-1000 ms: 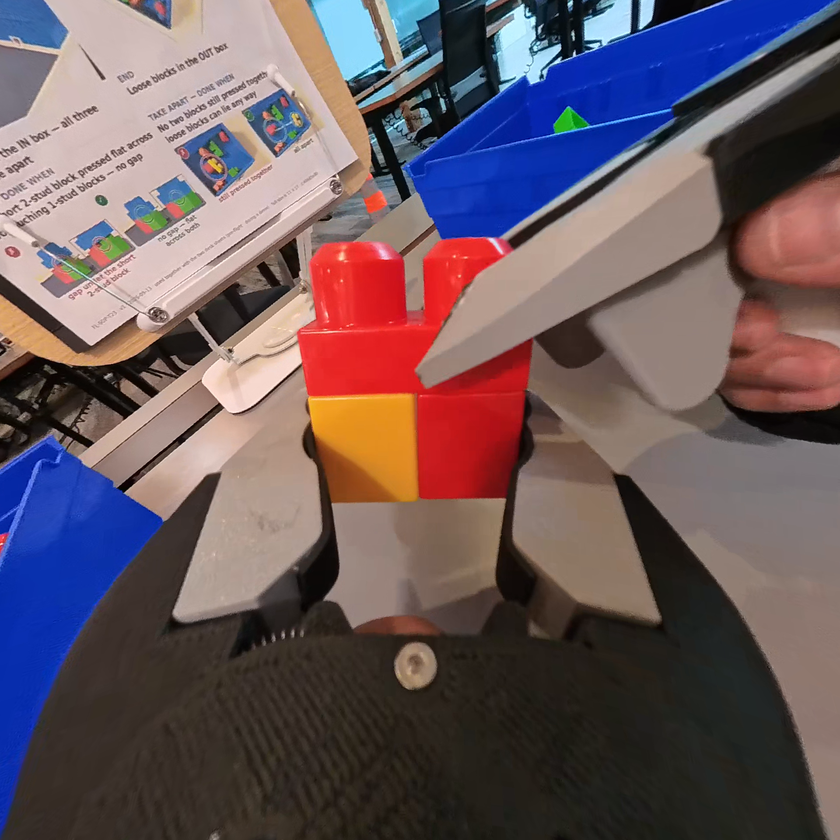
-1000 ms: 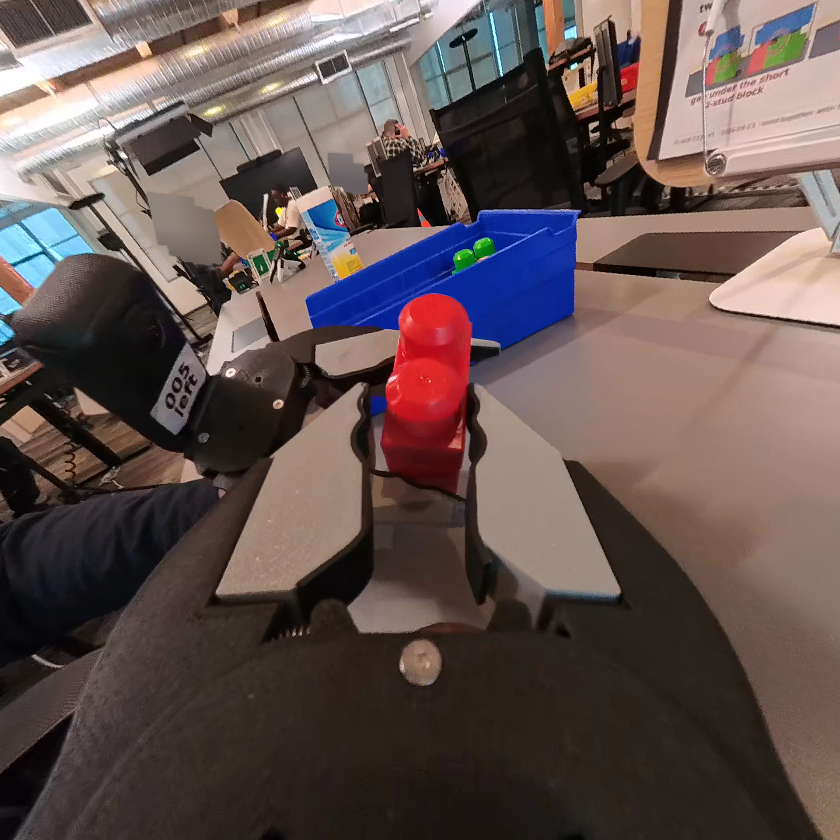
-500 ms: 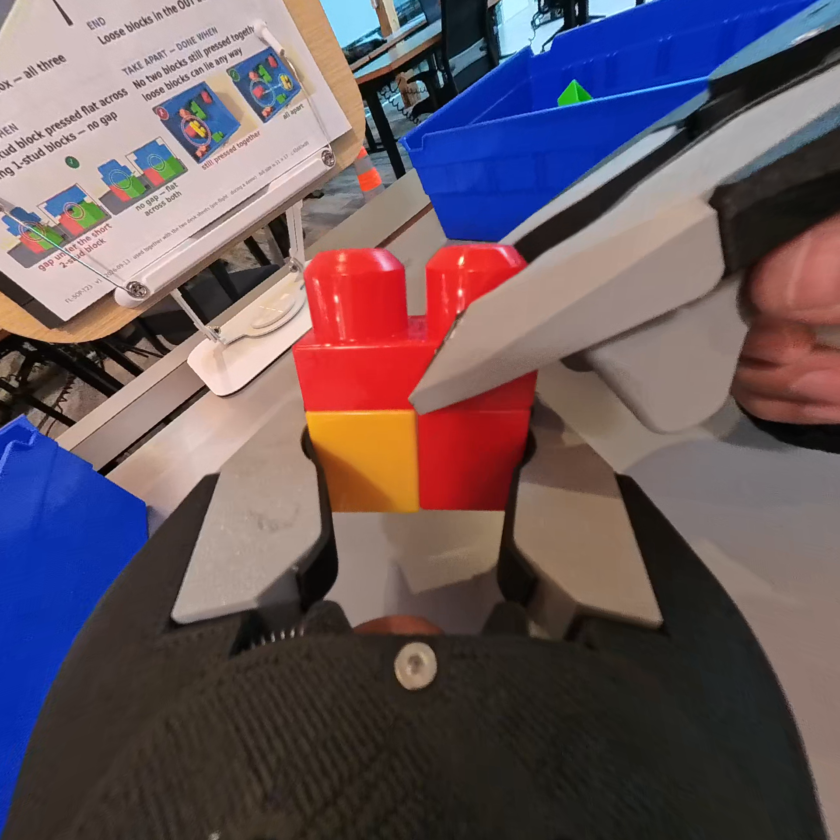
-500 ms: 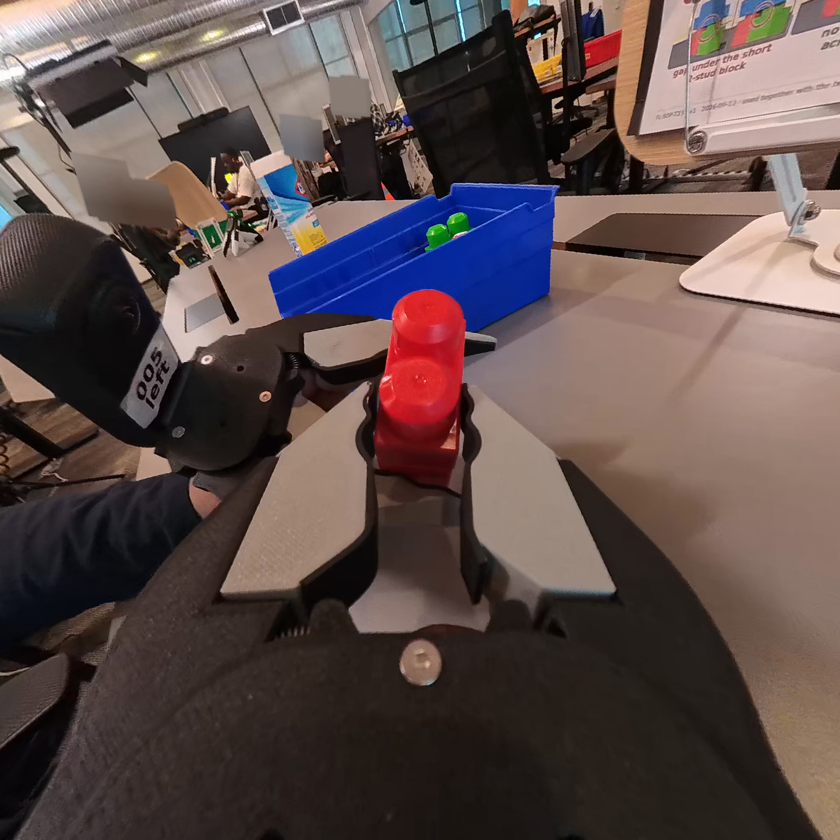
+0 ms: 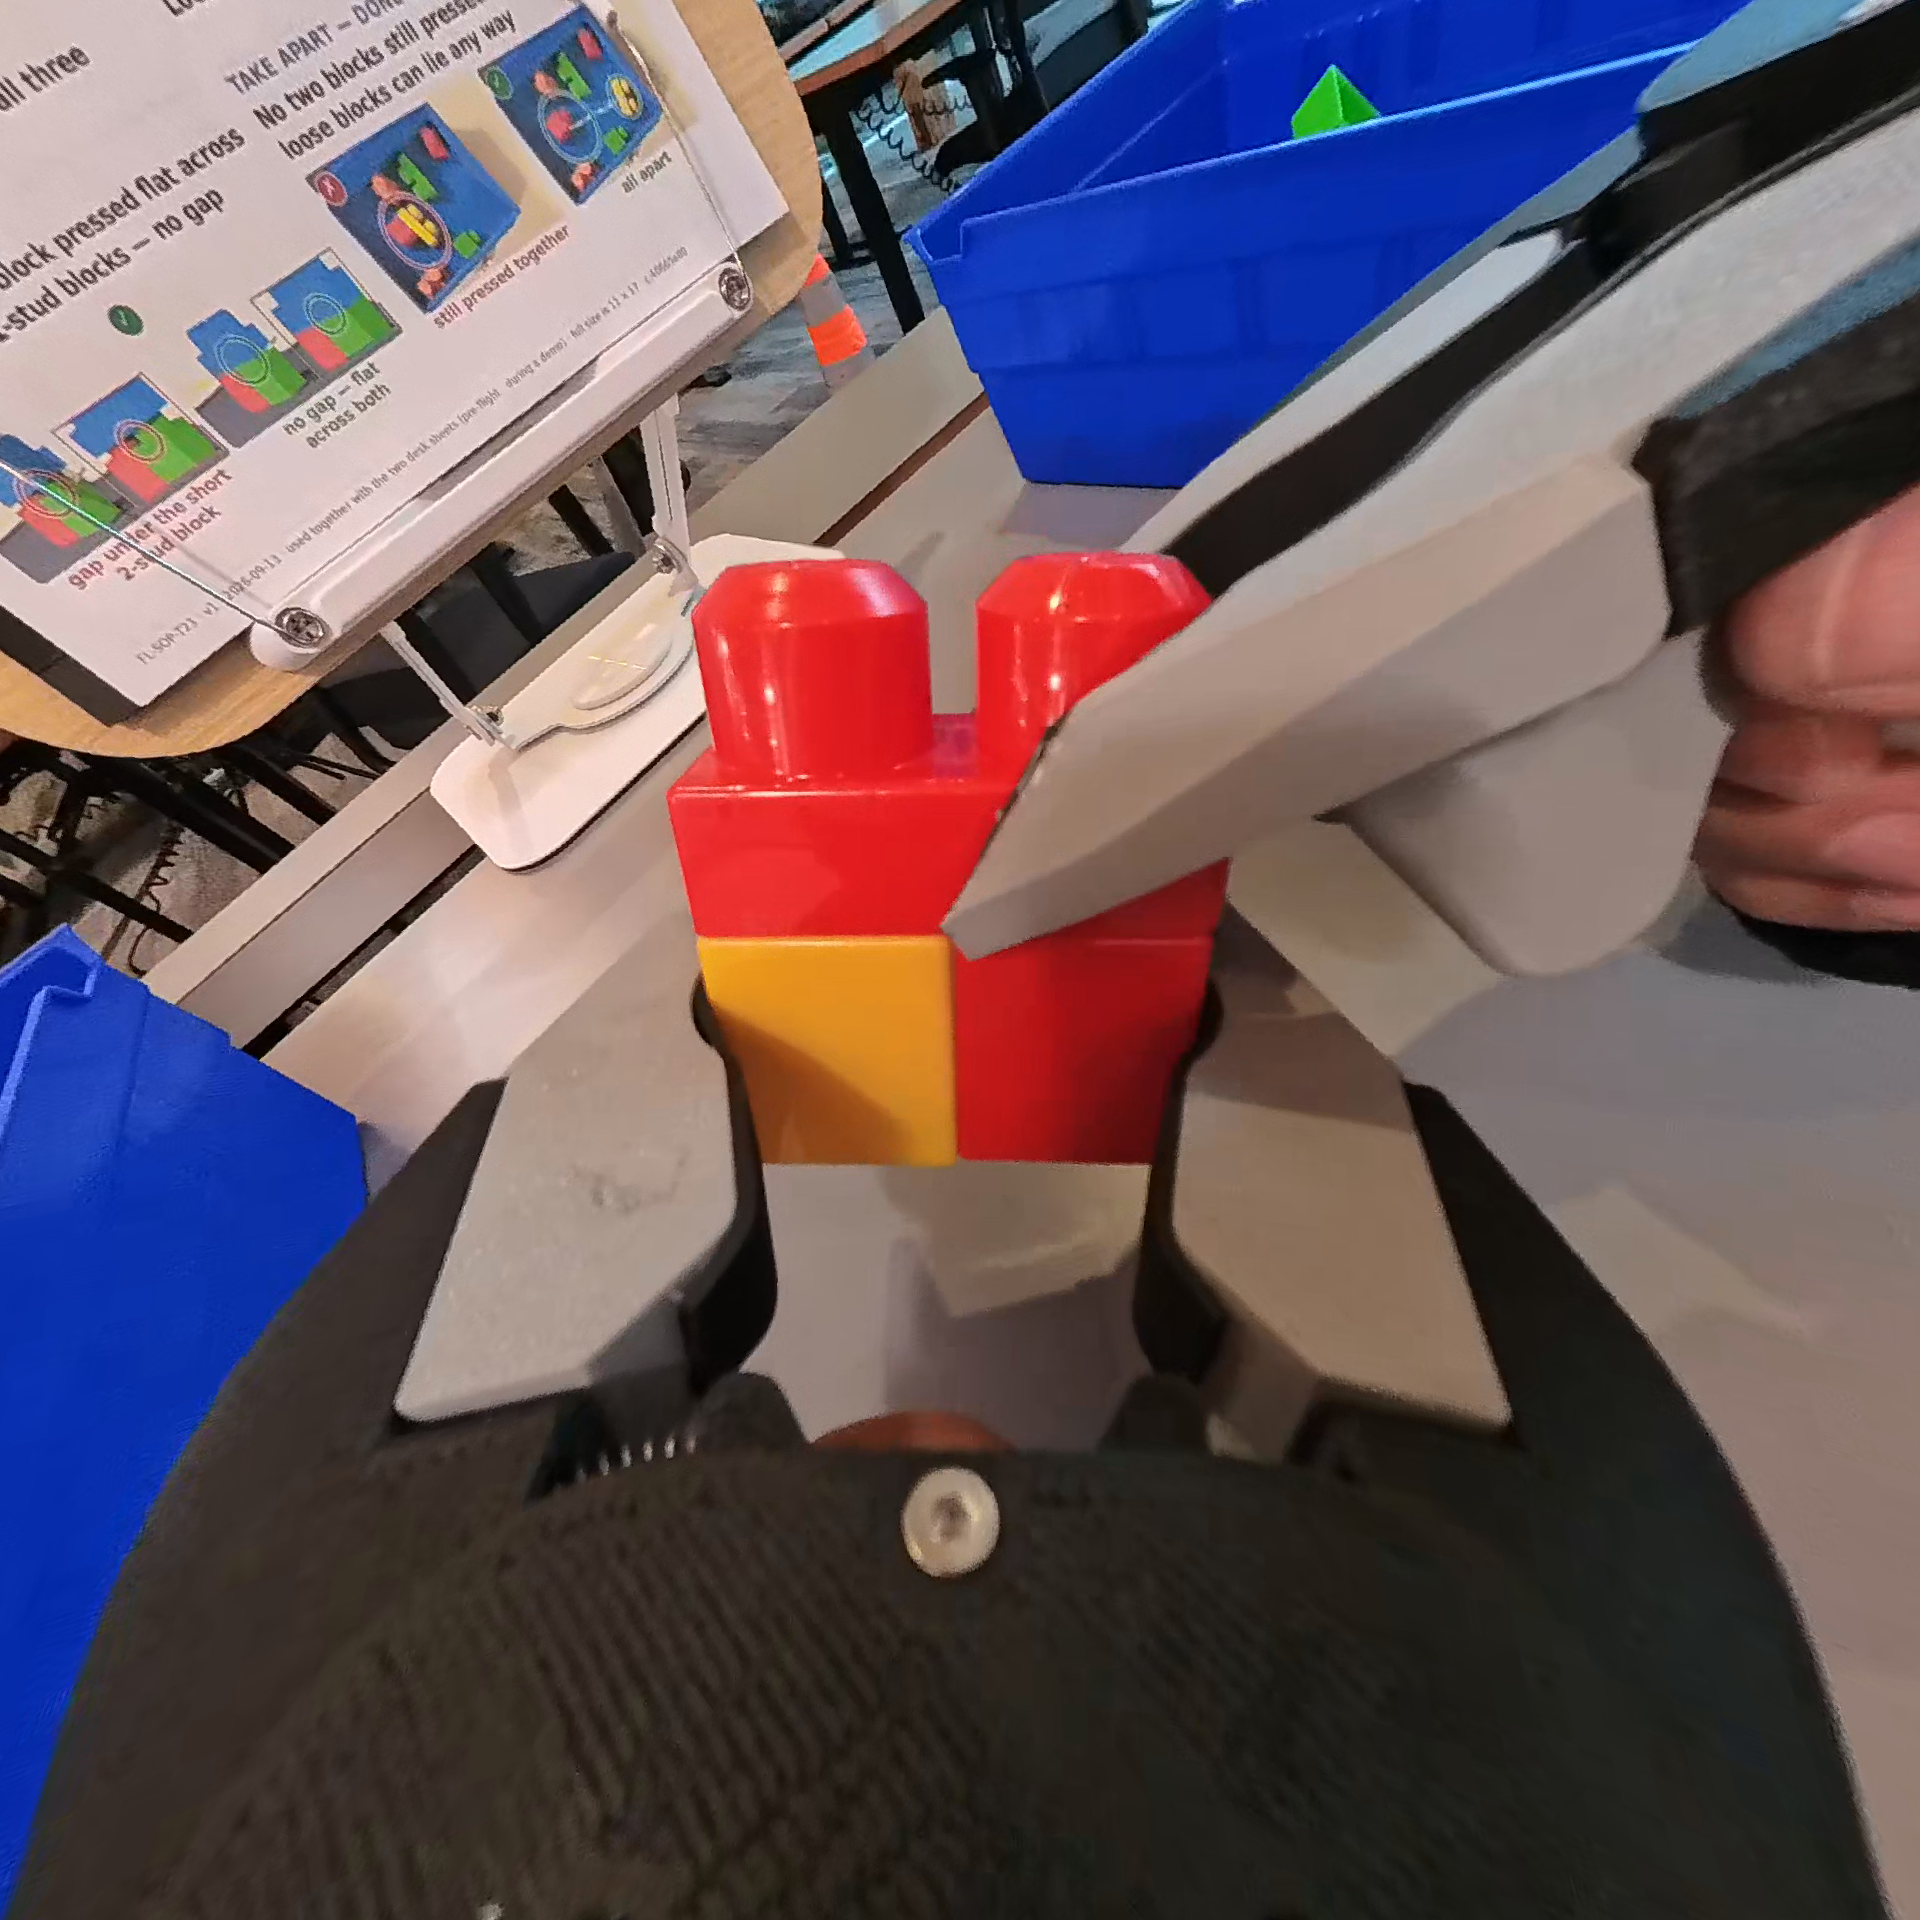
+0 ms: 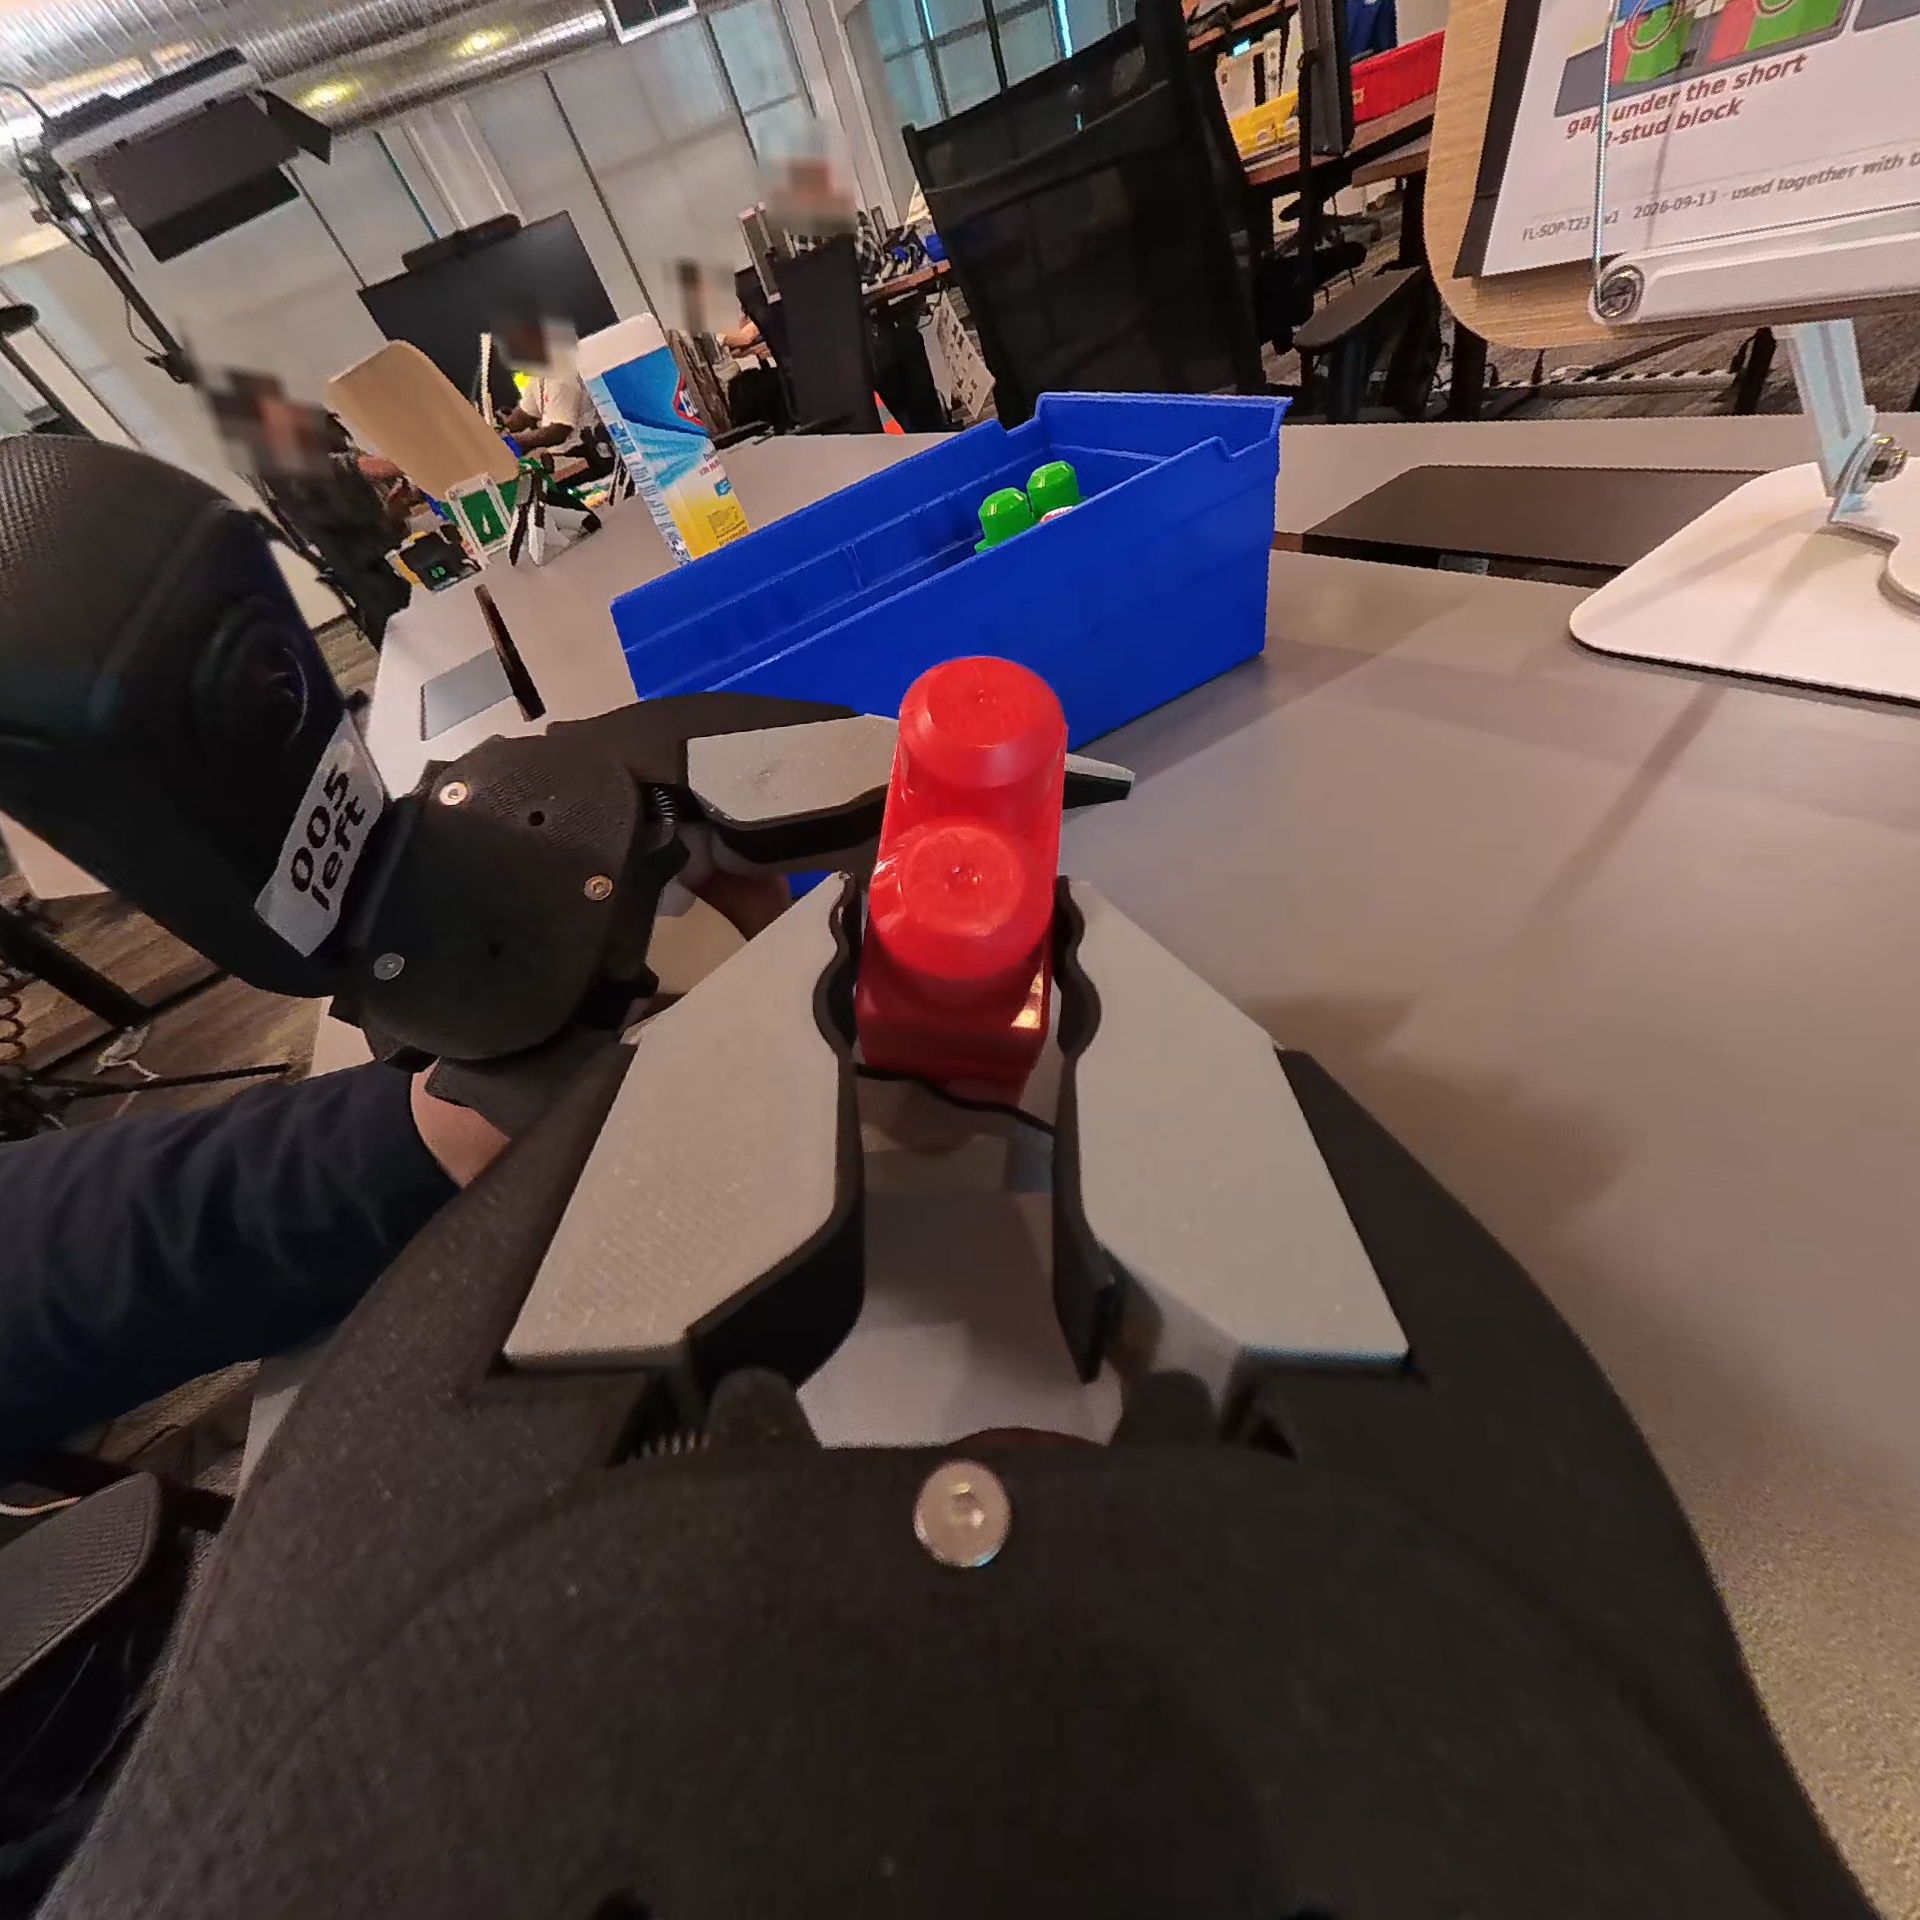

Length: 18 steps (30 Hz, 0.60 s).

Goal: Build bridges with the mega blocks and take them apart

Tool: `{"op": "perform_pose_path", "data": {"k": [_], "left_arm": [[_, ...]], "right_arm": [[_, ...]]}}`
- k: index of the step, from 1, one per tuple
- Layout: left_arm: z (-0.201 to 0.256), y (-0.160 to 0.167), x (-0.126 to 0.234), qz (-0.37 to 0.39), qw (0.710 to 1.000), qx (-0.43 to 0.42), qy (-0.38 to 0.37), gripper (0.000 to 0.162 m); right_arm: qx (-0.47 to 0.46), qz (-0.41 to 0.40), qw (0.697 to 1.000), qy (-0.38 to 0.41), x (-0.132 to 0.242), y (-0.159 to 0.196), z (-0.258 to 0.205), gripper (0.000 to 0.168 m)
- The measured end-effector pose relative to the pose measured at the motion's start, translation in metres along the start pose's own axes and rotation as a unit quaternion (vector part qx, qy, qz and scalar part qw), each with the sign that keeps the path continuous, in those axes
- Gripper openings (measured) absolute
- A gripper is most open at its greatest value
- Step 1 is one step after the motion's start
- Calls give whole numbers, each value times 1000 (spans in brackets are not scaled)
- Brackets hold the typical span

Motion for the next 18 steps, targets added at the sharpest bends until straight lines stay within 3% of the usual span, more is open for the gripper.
{"op": "perform_pose_path", "data": {"k": [18], "left_arm": [[21,-3,-7,-21,997,-58,36,85]], "right_arm": [[-30,-20,999,-1,-7,7,10,39]]}}
Point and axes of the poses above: each gripper's, where its closed fingertips meet, x back along the fingers, y out of its underside, z = x × y across the jaws, the point moved 7 cm from there along x, back along the fingers, and after that the axes turned 10 degrees about -x, right-handed, at the moved point
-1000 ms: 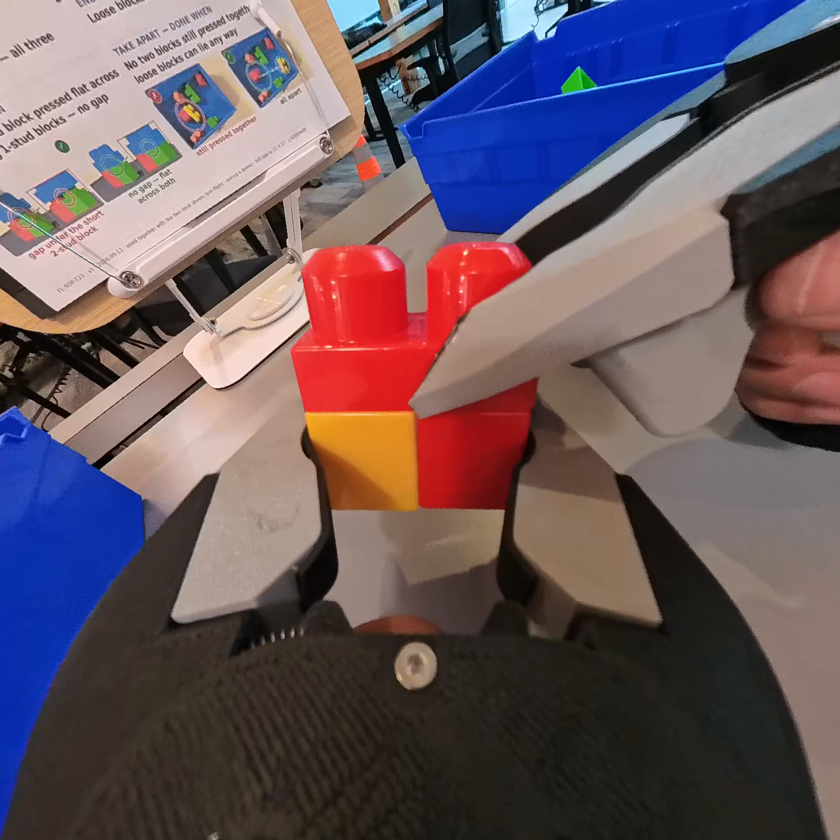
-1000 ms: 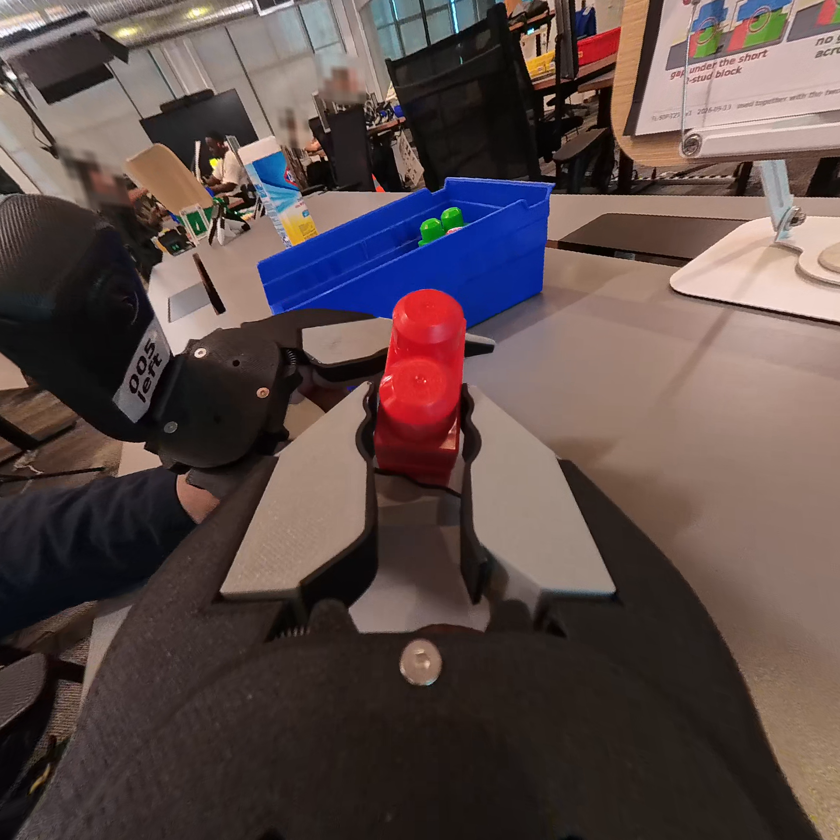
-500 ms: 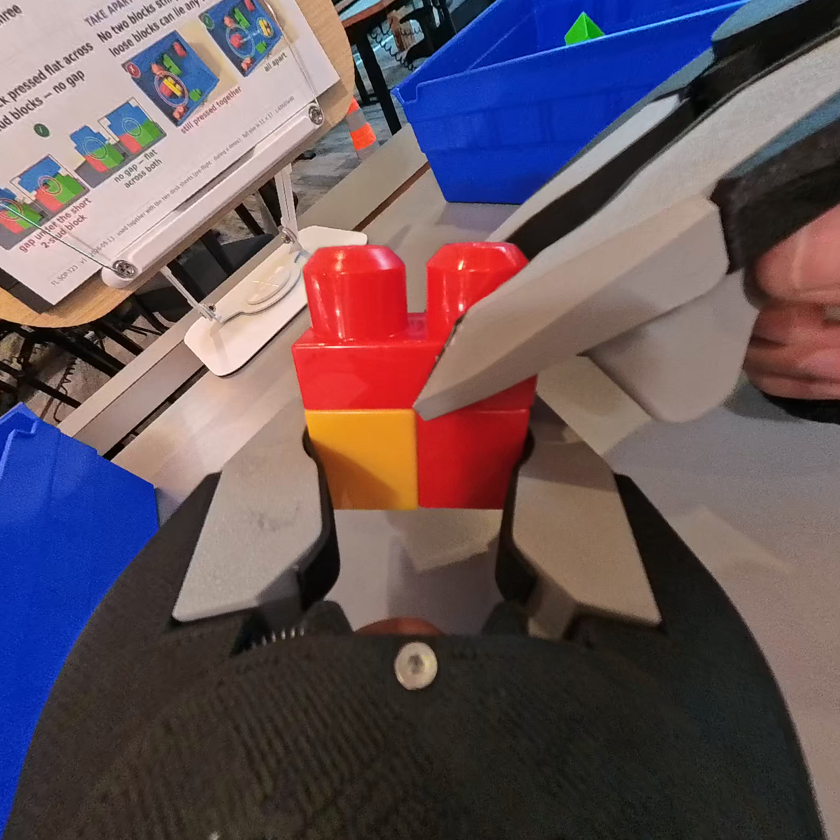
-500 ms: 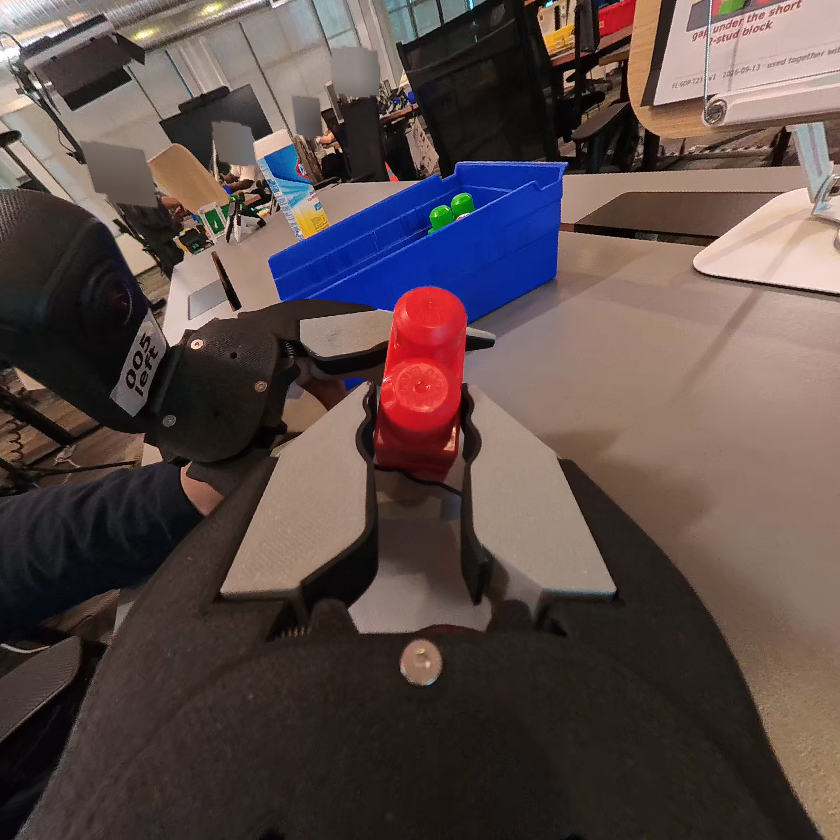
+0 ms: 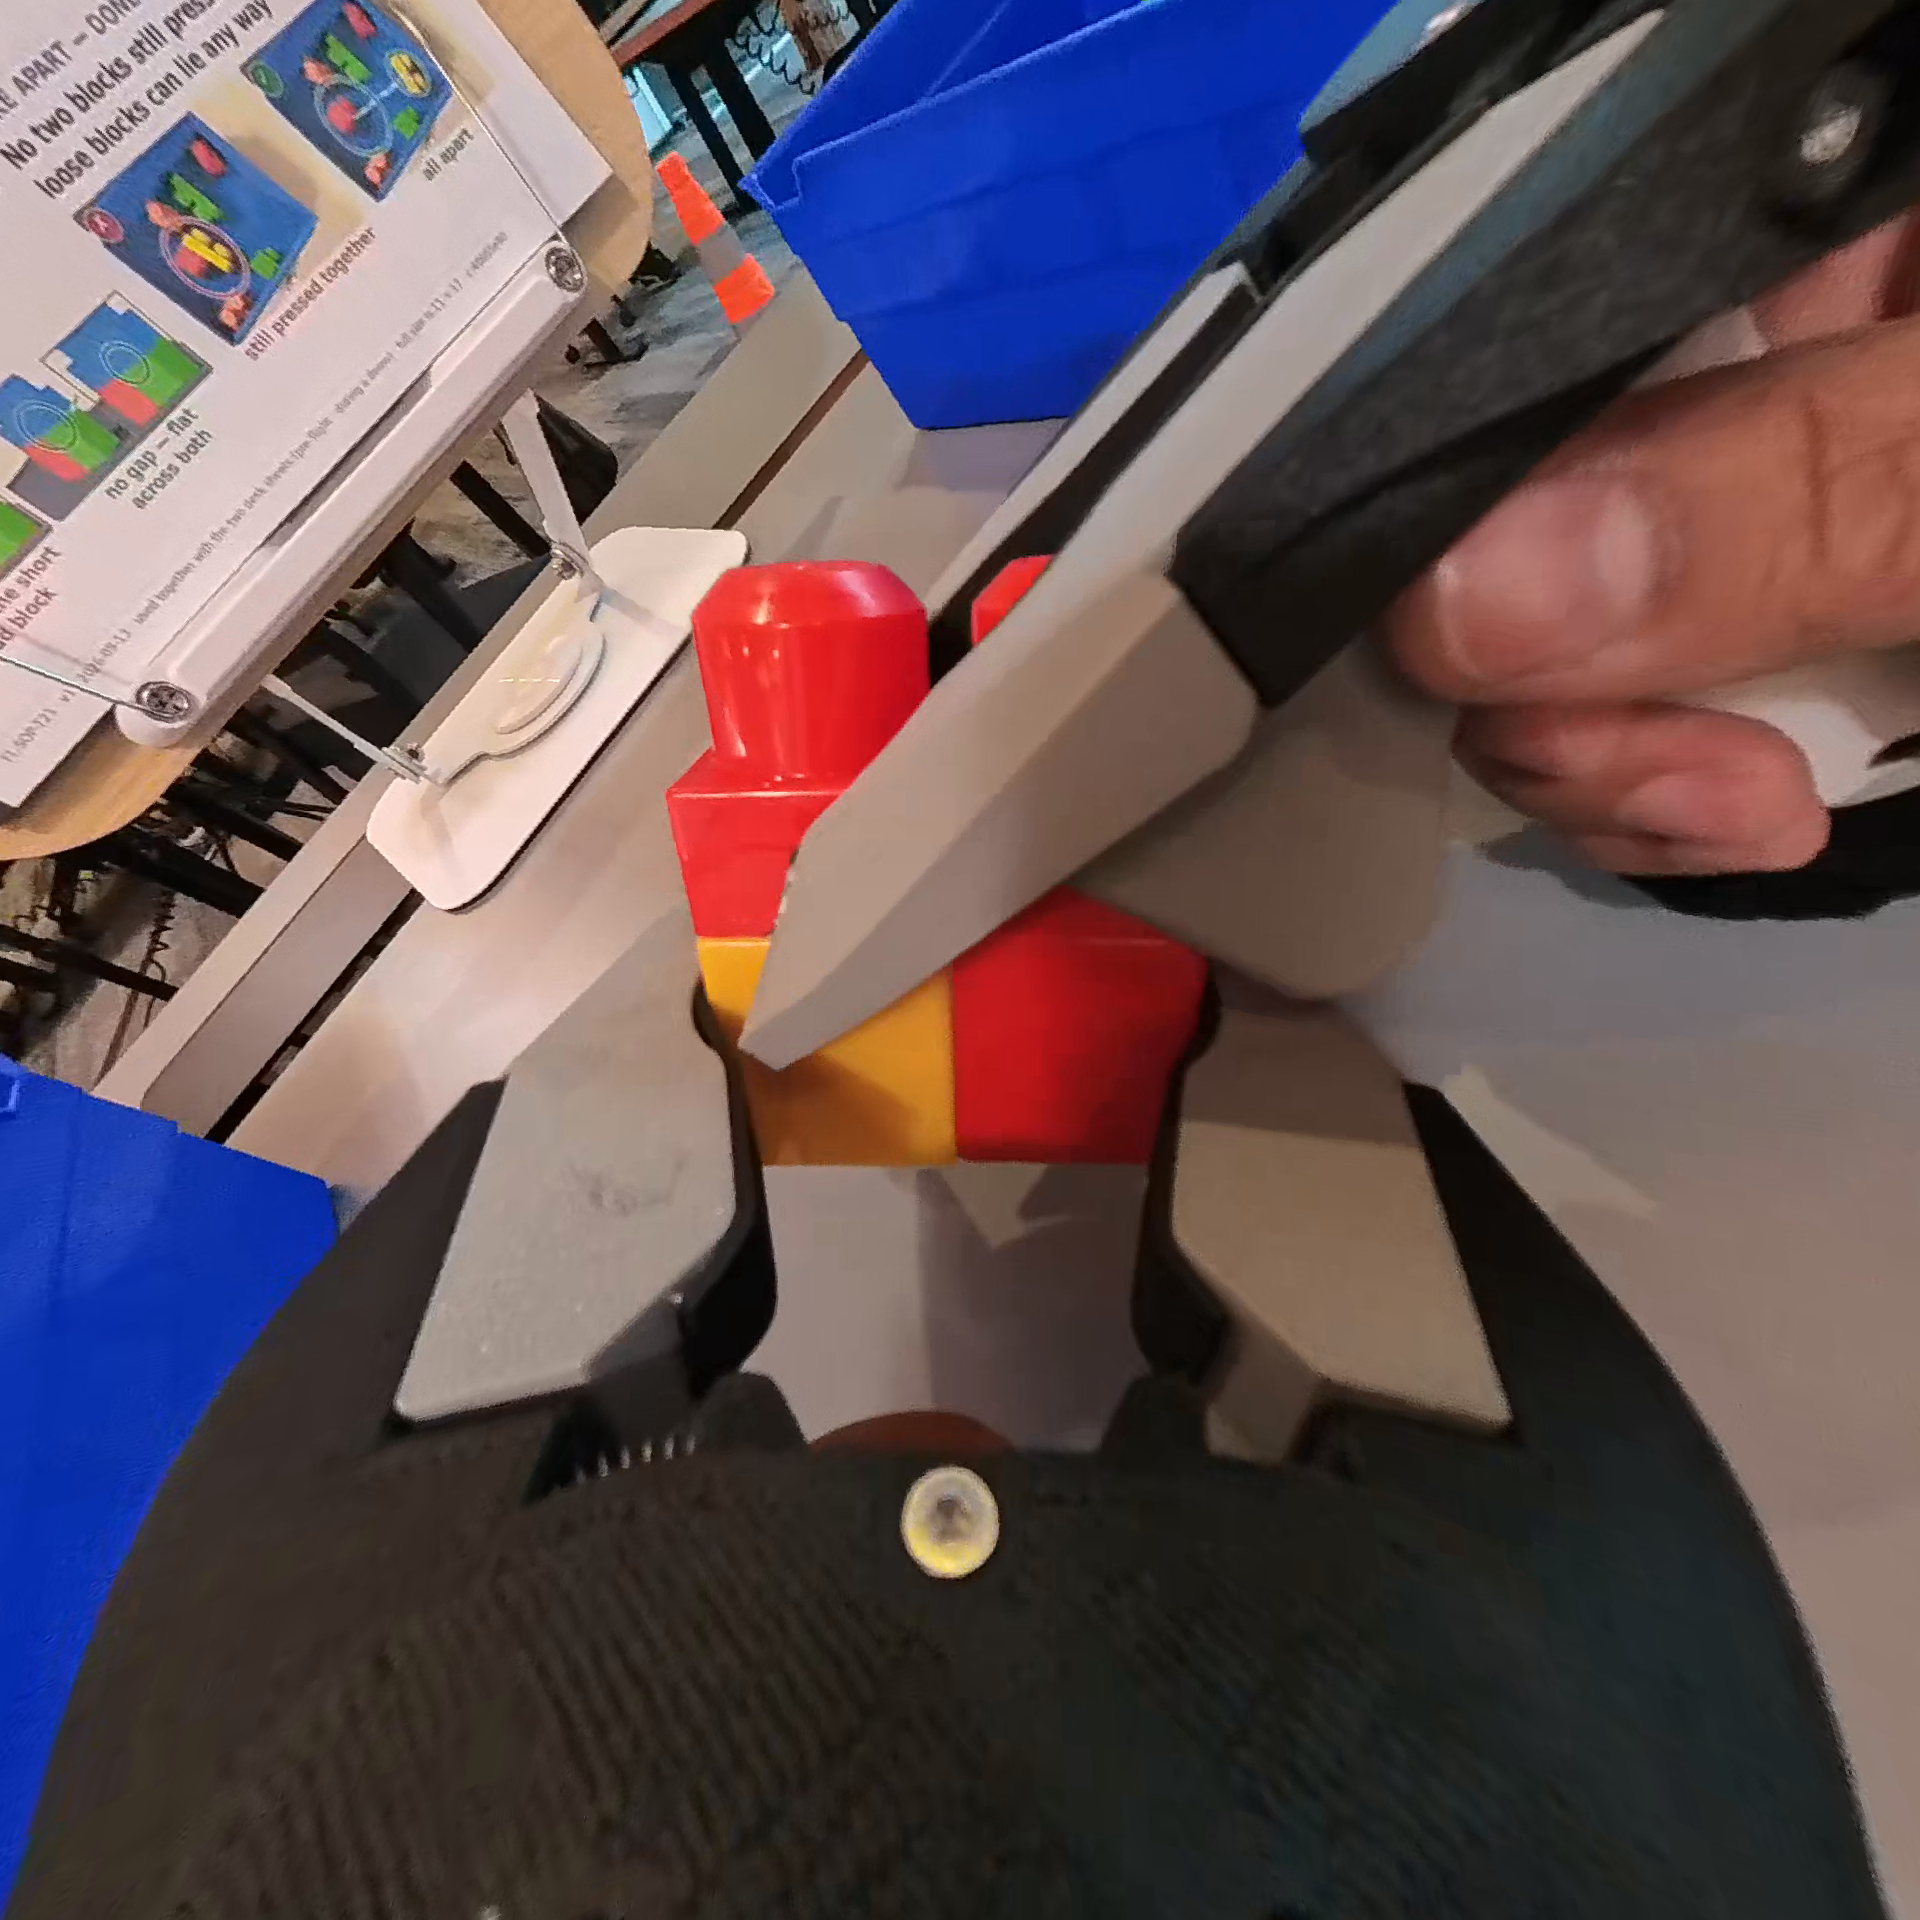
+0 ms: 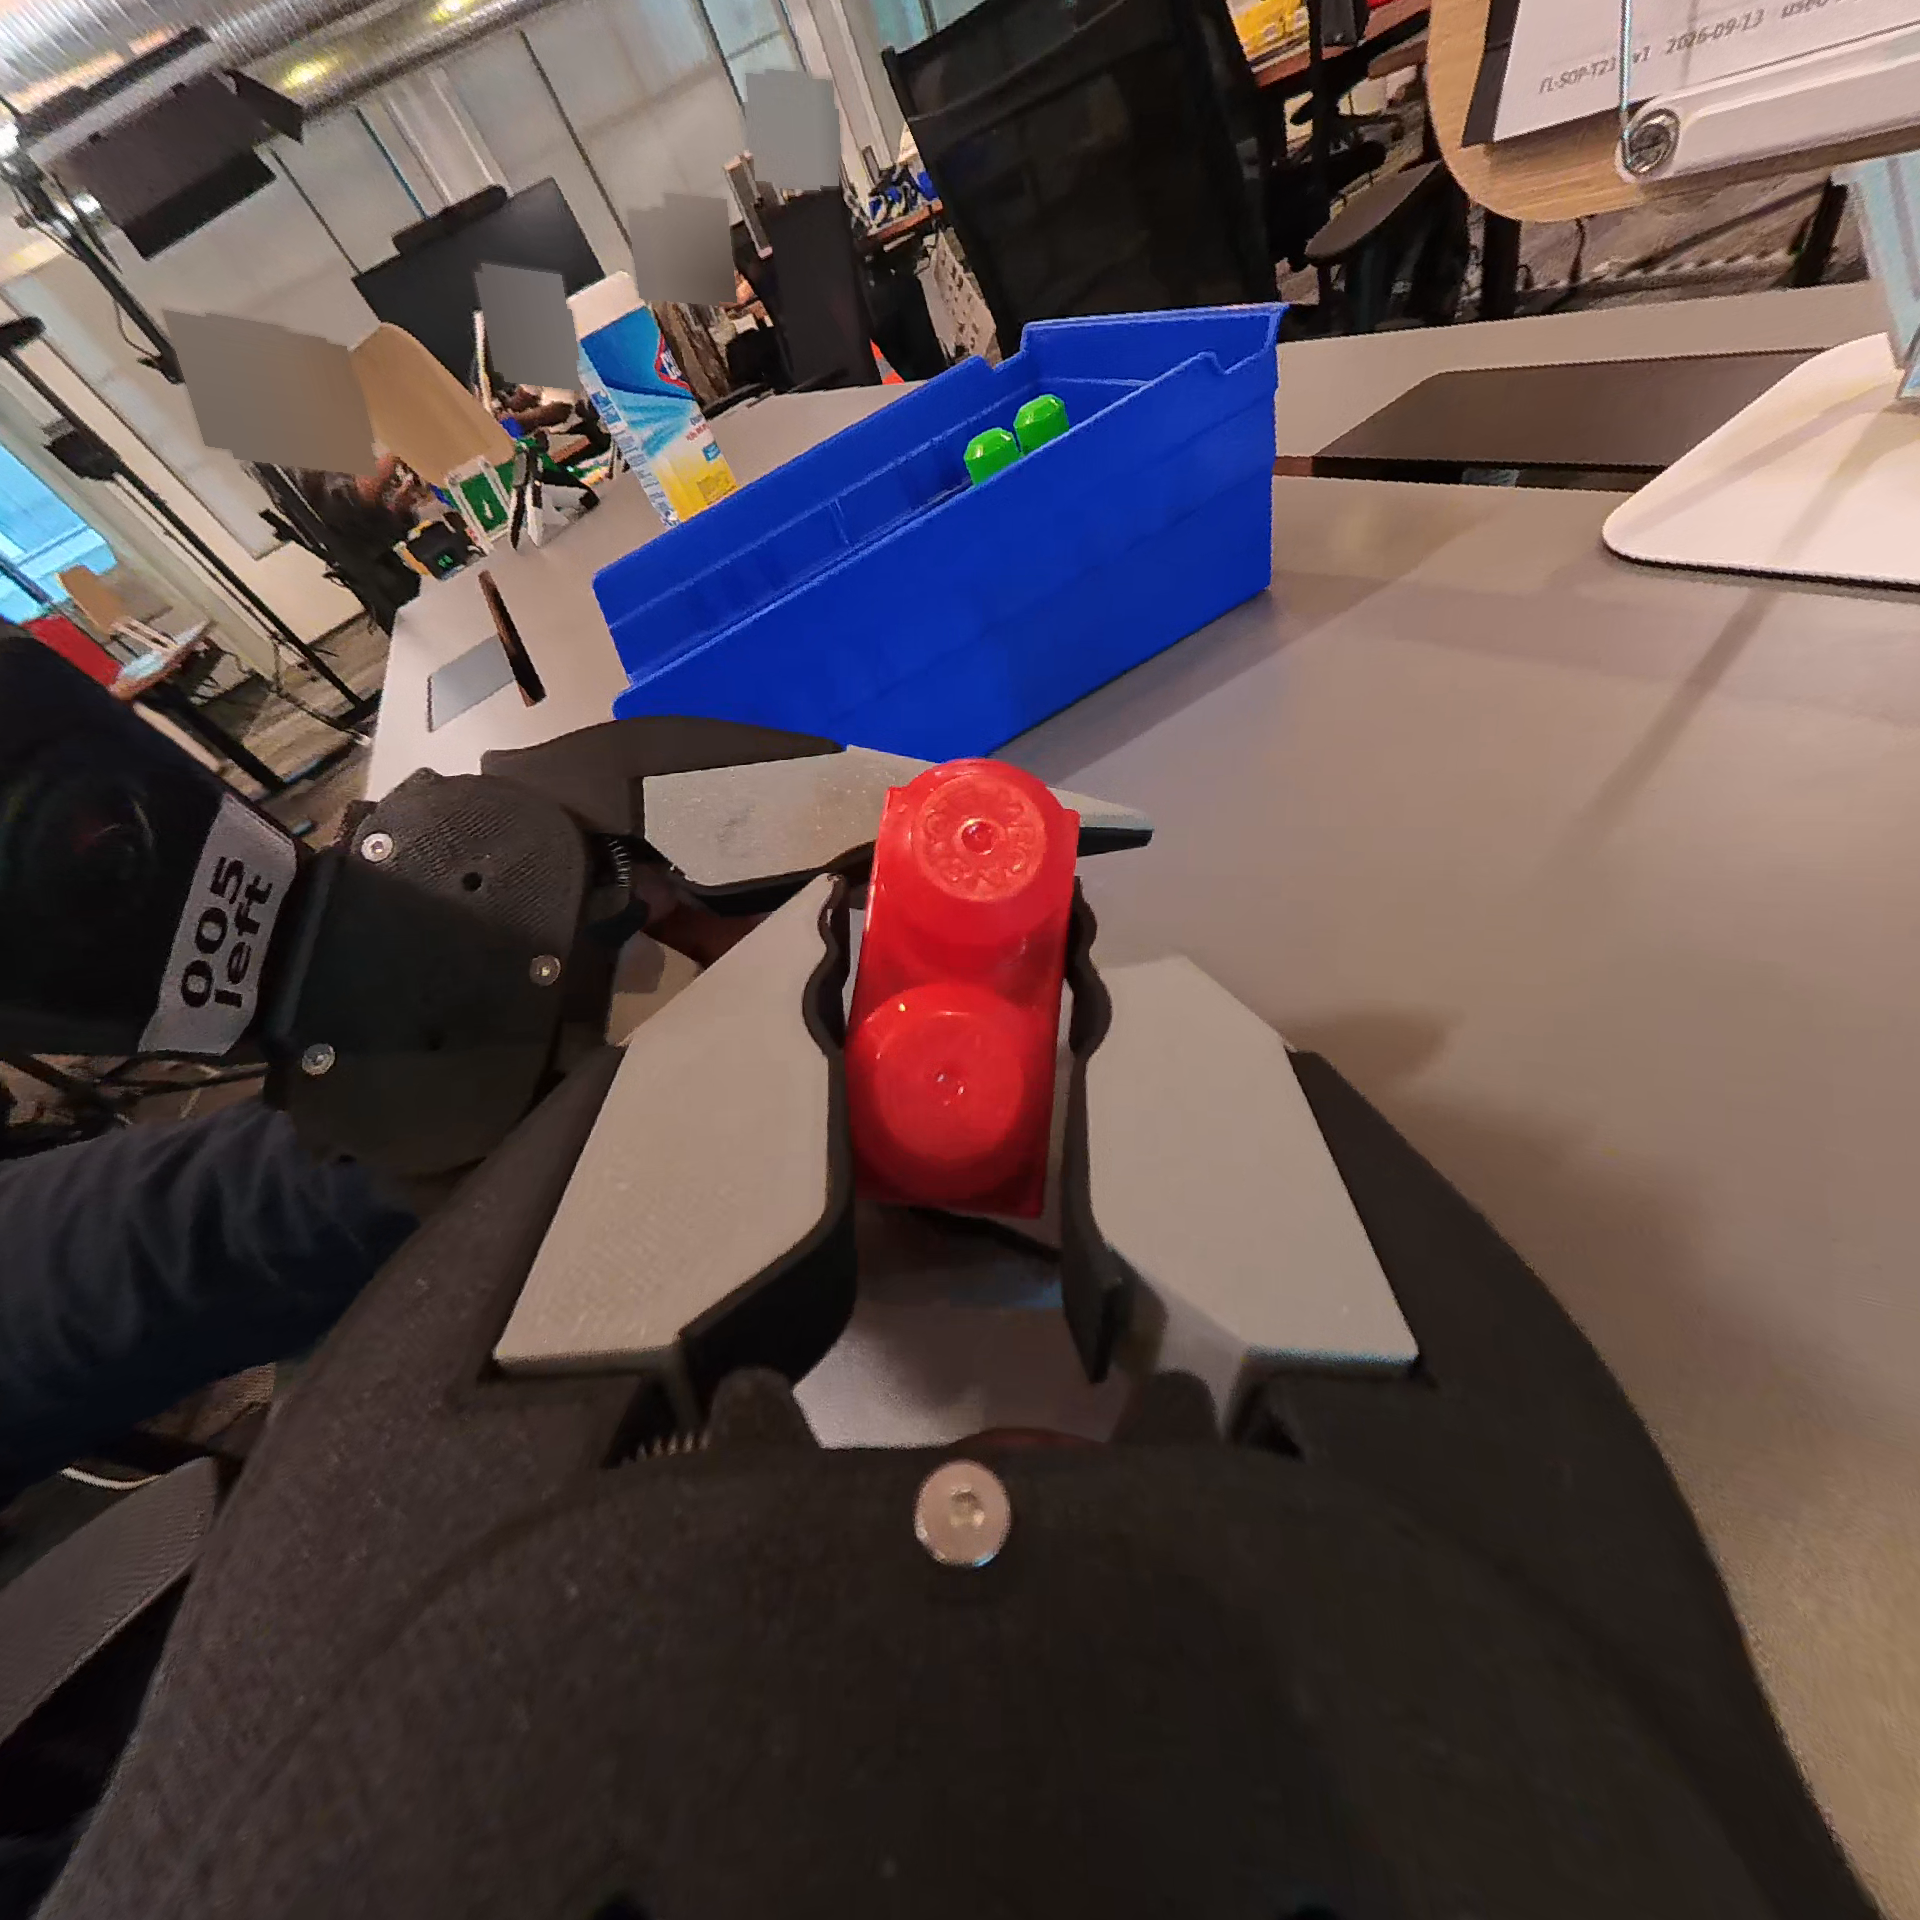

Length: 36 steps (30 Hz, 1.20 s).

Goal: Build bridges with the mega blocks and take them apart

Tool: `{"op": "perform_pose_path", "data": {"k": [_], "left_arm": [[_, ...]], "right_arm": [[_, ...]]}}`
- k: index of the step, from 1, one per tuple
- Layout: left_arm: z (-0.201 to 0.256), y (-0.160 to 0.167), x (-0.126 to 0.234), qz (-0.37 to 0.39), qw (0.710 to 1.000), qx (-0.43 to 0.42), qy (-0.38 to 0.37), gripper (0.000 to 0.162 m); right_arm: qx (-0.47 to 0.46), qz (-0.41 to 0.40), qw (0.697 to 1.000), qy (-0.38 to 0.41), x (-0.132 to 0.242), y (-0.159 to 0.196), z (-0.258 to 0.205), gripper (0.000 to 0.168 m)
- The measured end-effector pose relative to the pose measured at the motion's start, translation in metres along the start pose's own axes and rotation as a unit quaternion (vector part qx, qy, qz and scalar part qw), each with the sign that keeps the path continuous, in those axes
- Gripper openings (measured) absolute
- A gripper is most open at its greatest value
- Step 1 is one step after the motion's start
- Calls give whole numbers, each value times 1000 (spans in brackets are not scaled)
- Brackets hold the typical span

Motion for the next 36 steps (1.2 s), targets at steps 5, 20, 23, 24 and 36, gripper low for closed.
{"op": "perform_pose_path", "data": {"k": [5,20,23,24,36], "left_arm": [[2,1,-1,-6,1000,4,14,85],[4,-6,6,20,999,-48,3,86],[6,-1,4,0,998,-56,12,85],[7,0,4,-8,998,-64,11,85],[15,2,2,-18,995,-88,32,86]], "right_arm": [[-8,-4,1000,-1,0,1,2,40],[-80,-42,993,-69,8,-1,8,34],[-57,-74,994,-48,6,1,9,35],[-40,-82,995,-32,6,2,9,35],[-20,-93,995,-10,12,-2,12,35]]}}
Point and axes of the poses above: each gripper's, where its closed fingertips meet, x back along the fingers, y out of its underside, z = x × y across the jaws, the point moved 7 cm from there along x, back along the fingers, and after that the axes turned 10 degrees about -x, right-handed, at the moved point
